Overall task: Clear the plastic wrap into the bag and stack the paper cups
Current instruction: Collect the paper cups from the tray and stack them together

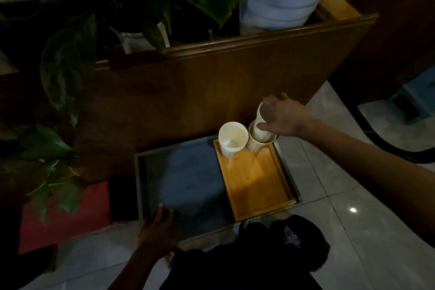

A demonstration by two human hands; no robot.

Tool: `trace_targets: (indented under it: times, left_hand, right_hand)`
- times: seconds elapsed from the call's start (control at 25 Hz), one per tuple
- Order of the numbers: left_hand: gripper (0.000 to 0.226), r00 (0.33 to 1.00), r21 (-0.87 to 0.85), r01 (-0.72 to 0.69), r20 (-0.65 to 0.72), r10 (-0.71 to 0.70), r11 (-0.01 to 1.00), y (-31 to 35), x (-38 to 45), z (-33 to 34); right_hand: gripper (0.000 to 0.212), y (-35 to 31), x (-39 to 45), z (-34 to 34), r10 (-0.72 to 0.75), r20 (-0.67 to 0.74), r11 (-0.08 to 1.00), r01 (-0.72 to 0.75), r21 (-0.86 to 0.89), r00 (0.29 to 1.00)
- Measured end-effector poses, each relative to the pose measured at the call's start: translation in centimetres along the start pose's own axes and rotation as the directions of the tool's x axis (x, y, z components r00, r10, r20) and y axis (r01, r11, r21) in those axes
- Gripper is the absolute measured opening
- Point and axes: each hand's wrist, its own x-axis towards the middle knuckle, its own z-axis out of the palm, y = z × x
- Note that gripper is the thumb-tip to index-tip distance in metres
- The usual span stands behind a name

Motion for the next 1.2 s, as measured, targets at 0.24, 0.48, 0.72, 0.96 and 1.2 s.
trace_targets:
  times: [0.24, 0.48, 0.72, 0.96, 1.2]
  left_hand:
    - [0.083, 1.000, 0.001, -0.018, -0.018, 0.018, 1.000, 0.1, 0.0, -0.1]
    - [0.088, 1.000, -0.016, 0.015, 0.006, -0.015, 1.000, -0.2, 0.0, 0.0]
    - [0.080, 1.000, -0.007, -0.006, -0.004, 0.006, 1.000, 0.1, -0.2, -0.5]
    - [0.073, 0.998, 0.056, -0.051, -0.036, 0.053, 0.997, 0.4, -0.8, -1.1]
    - [0.077, 1.000, 0.048, -0.025, 0.010, 0.025, 0.999, 0.3, -0.4, -0.8]
  right_hand:
    - [0.091, -0.9, 0.6, 1.9, 0.033, 0.032, 0.999, -0.033, -0.007, 0.999]
    - [0.090, -1.6, 0.8, 3.2, 0.076, 0.013, 0.997, -0.076, 0.021, 0.997]
    - [0.091, -1.4, 0.9, 4.4, 0.077, 0.037, 0.996, -0.078, 0.033, 0.996]
    - [0.095, -0.9, 0.9, 5.4, 0.091, 0.037, 0.995, -0.092, 0.047, 0.995]
    - [0.096, -0.7, 1.0, 6.4, 0.086, 0.043, 0.995, -0.088, 0.039, 0.995]
